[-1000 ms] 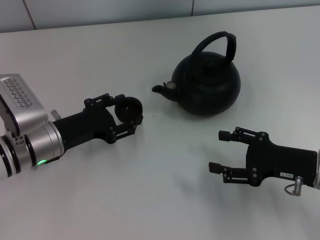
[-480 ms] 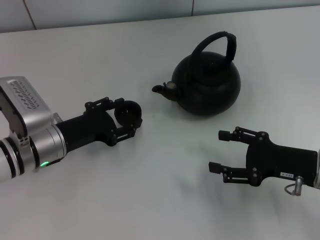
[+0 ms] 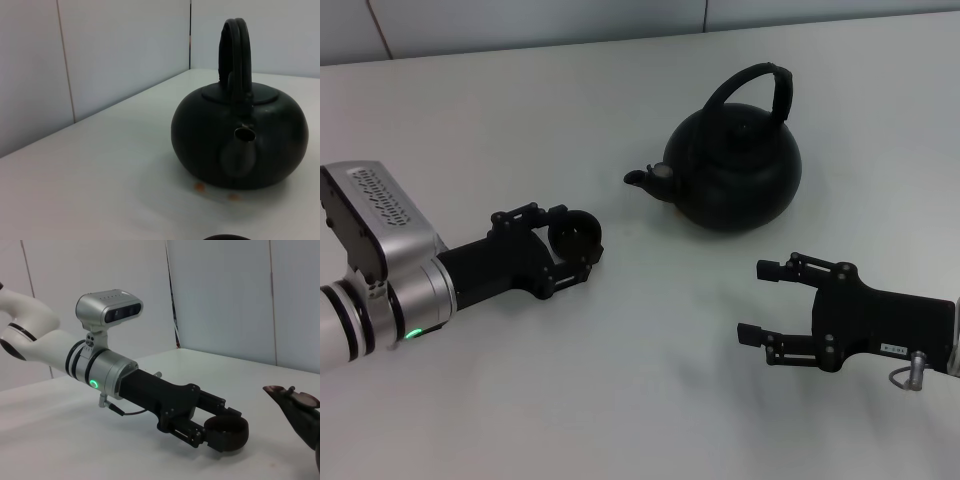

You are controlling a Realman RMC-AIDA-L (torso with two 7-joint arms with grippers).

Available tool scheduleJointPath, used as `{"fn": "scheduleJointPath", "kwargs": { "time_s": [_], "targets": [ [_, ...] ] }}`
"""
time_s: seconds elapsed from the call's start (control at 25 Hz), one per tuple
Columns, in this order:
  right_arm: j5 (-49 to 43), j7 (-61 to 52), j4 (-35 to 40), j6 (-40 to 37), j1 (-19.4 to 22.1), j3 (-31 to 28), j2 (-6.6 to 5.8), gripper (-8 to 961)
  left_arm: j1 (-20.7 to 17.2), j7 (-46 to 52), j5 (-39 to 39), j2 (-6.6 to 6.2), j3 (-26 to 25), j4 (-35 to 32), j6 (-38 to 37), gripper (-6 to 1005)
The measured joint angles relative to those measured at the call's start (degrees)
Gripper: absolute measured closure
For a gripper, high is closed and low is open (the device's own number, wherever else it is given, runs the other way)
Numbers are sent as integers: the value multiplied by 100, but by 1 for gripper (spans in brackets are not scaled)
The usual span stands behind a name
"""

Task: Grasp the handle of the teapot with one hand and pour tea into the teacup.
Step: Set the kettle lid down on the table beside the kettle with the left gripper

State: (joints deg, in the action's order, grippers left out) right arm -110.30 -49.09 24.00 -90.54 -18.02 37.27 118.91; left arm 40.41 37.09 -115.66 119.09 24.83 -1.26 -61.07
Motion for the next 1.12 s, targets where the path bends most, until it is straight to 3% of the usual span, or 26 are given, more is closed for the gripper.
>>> {"fn": "scheduleJointPath", "kwargs": {
  "time_s": [1.12],
  "targets": [
    [0, -14, -3, 0, 18, 0, 0, 121, -7, -246, 60, 0, -57, 196, 58, 248]
  ]
}}
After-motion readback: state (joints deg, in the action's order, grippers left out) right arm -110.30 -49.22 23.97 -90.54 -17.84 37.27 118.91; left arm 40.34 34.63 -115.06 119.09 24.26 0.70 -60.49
